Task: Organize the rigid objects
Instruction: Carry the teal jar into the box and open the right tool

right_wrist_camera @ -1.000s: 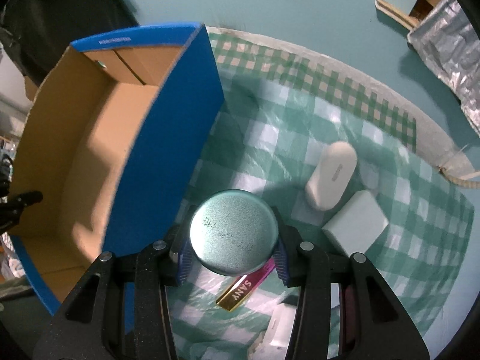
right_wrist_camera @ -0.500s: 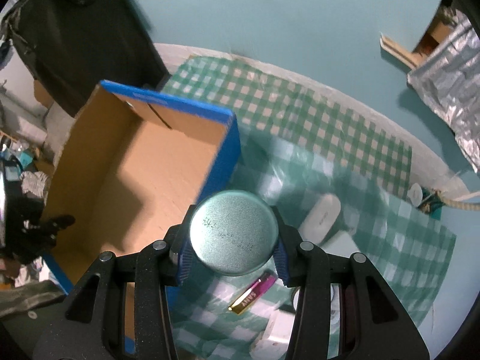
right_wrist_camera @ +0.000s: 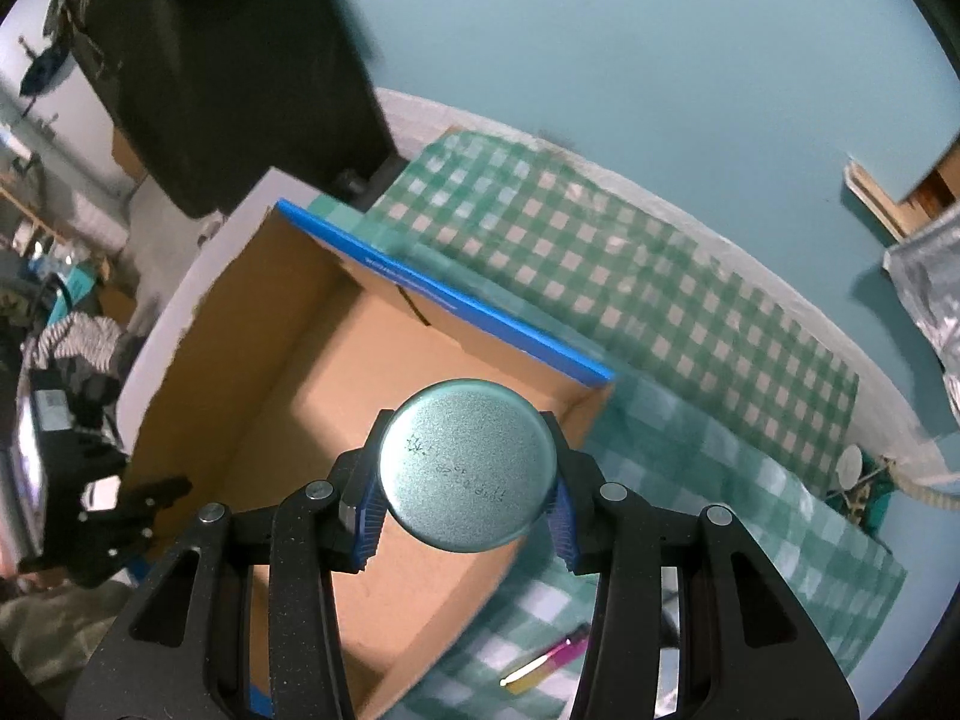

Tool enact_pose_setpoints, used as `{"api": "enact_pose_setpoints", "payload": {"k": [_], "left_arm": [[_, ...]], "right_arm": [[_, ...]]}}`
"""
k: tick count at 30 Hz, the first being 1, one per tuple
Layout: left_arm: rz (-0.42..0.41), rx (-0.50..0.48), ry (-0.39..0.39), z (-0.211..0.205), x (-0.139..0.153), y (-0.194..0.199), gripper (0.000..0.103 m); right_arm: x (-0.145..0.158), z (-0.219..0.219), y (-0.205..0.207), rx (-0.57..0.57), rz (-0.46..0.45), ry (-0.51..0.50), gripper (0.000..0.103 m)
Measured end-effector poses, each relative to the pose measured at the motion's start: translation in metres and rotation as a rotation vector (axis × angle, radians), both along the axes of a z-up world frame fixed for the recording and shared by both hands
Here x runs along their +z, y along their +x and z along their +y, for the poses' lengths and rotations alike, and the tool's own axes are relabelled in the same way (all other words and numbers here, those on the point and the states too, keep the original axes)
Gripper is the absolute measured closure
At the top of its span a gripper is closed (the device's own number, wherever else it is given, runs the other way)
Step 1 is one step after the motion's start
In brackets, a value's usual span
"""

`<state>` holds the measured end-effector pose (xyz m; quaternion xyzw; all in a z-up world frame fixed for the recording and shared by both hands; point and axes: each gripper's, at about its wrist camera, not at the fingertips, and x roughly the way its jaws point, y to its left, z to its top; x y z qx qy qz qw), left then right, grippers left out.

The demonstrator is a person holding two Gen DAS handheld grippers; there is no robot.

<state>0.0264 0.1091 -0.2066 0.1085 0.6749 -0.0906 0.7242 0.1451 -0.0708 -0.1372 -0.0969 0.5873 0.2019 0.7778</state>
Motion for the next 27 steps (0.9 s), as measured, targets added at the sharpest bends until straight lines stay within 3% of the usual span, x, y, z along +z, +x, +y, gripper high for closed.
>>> {"api": "enact_pose_setpoints", "payload": {"k": [12, 23, 27], "left_arm": [[0.000, 0.006, -0.004, 0.001, -0.003, -0.001, 0.089], [-0.002, 0.002, 0.001, -0.001, -0.001, -0.001, 0.089], [-0.002, 0.004, 0.003, -0.001, -0.001, -0.001, 0.089]], "right_arm": [[-0.057, 0.014, 0.017, 0.005, 0.100, -0.058, 0.058], [-0.058, 0.023, 0.020, 0.005, 0.070, -0.080, 0.058], [-0.051, 0.020, 0.022, -0.009, 0.056, -0.065, 0.052]]}}
